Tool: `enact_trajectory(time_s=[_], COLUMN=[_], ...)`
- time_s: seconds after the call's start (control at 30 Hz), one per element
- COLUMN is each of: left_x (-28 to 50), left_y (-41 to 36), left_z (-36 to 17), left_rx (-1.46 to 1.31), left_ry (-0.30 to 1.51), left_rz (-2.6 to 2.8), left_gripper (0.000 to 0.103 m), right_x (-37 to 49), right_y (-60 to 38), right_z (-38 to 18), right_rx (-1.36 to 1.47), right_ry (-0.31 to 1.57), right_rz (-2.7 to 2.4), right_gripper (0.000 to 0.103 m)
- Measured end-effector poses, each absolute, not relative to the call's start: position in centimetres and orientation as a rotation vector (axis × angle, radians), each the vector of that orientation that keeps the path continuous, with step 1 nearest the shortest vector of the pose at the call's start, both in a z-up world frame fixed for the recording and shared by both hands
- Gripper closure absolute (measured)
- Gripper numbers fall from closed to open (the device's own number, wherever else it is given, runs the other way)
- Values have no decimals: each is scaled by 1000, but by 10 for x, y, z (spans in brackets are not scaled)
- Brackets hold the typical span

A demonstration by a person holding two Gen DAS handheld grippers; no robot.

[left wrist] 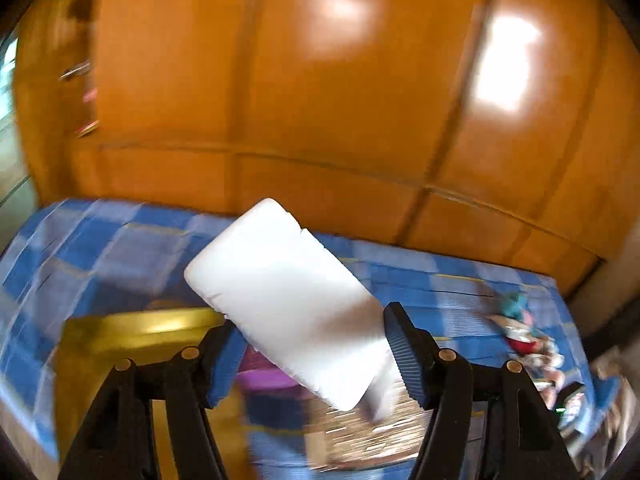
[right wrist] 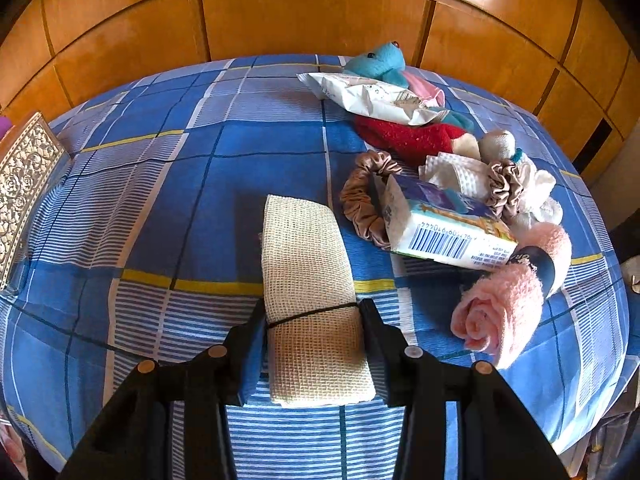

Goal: Organize soft objects
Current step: 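Carry the white sponge with the left tool and drop it into the gold tray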

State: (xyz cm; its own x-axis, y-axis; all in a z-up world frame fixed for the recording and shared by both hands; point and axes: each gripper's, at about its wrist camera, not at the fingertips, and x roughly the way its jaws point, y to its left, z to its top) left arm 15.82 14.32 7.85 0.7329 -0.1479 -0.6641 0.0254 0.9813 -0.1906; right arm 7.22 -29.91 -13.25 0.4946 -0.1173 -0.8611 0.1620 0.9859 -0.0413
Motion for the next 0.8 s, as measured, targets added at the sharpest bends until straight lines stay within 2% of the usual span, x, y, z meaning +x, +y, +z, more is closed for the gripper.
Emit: enact_trajectory(time_s=[0.2,0.33,0.47,0.53,0.67,0.8], left_x=[150,164,184,193,204,210], left_y=[224,235,225,221,212,217], left_z=[7,-48,-81,-85,-83,-80], left_rx=[-233,-223,-208,-203,-149,-141], left_ry=[873,986,1038,1045,1016,1006], left_rz=[82,127,133,128,123,159], left_gripper=[35,34,31,29,15,10], right_x=[73,74,74,74,75,76], right_y=[-297,-295,-294,-294,-293,-293], right_z=[-132,-132,-132,-132,-131,-132], right_rx=[41,41,42,43,41,52], right_ry=[1048,1054,1051,1052,1055,1053], right_rz=[-197,-217,-230,-234,-239,-246], right_gripper=[59,59,60,60,60,60])
